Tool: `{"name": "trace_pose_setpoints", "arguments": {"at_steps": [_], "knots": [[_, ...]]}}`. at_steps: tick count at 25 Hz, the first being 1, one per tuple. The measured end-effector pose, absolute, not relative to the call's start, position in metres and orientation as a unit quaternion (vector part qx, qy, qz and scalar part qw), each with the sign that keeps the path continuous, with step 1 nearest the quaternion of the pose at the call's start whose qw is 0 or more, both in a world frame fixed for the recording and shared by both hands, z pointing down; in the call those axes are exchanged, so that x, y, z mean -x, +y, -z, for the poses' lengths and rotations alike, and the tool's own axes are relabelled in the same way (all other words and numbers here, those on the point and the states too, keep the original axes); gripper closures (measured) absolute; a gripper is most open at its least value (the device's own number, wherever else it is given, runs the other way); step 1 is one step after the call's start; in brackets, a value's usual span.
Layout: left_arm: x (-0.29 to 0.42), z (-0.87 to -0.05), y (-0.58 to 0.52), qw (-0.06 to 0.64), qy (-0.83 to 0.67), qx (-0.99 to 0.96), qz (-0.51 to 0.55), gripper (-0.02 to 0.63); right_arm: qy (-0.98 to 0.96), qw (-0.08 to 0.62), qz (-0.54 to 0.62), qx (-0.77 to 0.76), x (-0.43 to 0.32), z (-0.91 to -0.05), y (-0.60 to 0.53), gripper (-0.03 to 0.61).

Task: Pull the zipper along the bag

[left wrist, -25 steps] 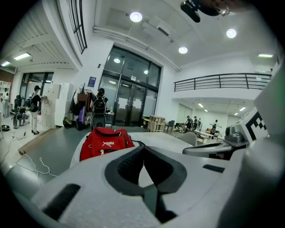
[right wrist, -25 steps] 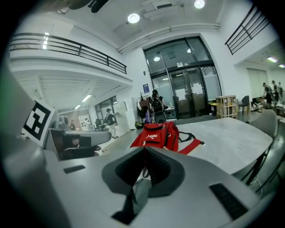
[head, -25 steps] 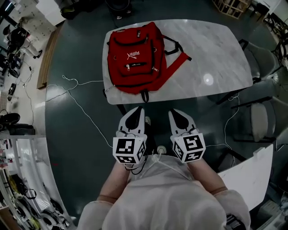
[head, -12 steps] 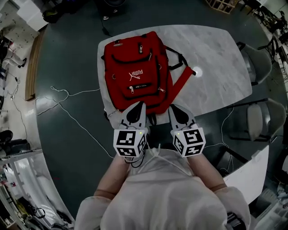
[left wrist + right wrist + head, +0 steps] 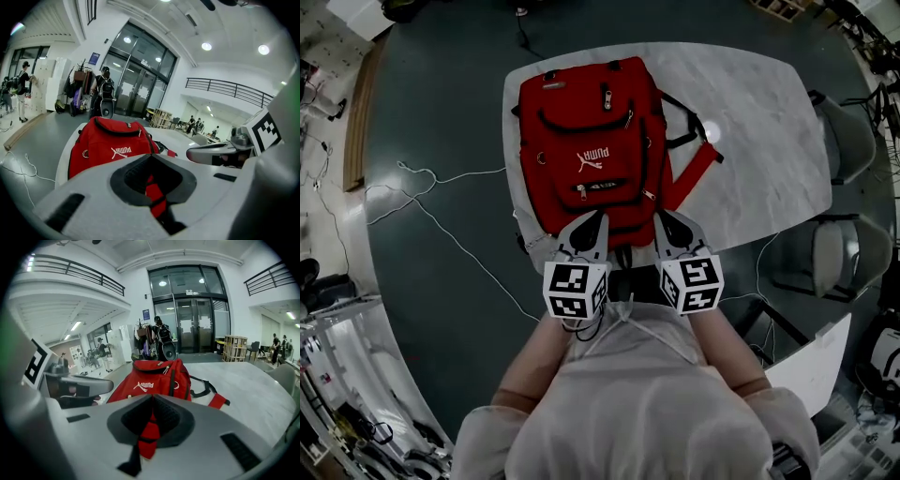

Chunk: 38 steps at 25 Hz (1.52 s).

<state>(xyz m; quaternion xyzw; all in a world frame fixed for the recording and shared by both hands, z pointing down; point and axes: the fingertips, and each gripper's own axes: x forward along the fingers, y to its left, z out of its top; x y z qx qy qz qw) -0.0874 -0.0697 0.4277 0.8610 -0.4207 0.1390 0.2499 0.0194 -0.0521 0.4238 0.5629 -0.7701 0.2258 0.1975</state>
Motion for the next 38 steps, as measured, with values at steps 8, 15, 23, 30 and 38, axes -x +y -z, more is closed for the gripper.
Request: {"name": "trace_pose_setpoints", "arguments": {"at_steps": [8, 15, 23, 30, 38], "knots": [[0.063, -0.475, -0.081, 0.294, -0.434, -0.833, -0.179, 0.595, -0.788, 0.249, -0.262, -0.499, -0.032, -0.475, -0.072, 0.551], [0.037, -0.524, -0.08, 0.348, -0.436, -0.802, -0.215, 0.595, -0.811, 0.311, -0.267, -0.417, -0.034, -0.521, -0.077, 0.549], [0.018, -0.564, -0.087, 0.385, -0.429, -0.782, -0.238, 0.595, -0.825, 0.352, -0.27, -0.349, -0.025, -0.551, -0.086, 0.541], [0.014, -0.588, -0.085, 0.413, -0.428, -0.765, -0.247, 0.595, -0.831, 0.389, -0.252, -0.308, -0.022, -0.565, -0.092, 0.494], [0.013, -0.6, -0.09, 0.418, -0.426, -0.758, -0.262, 0.595, -0.83, 0.384, -0.294, -0.278, -0.017, -0.577, -0.092, 0.534]]}}
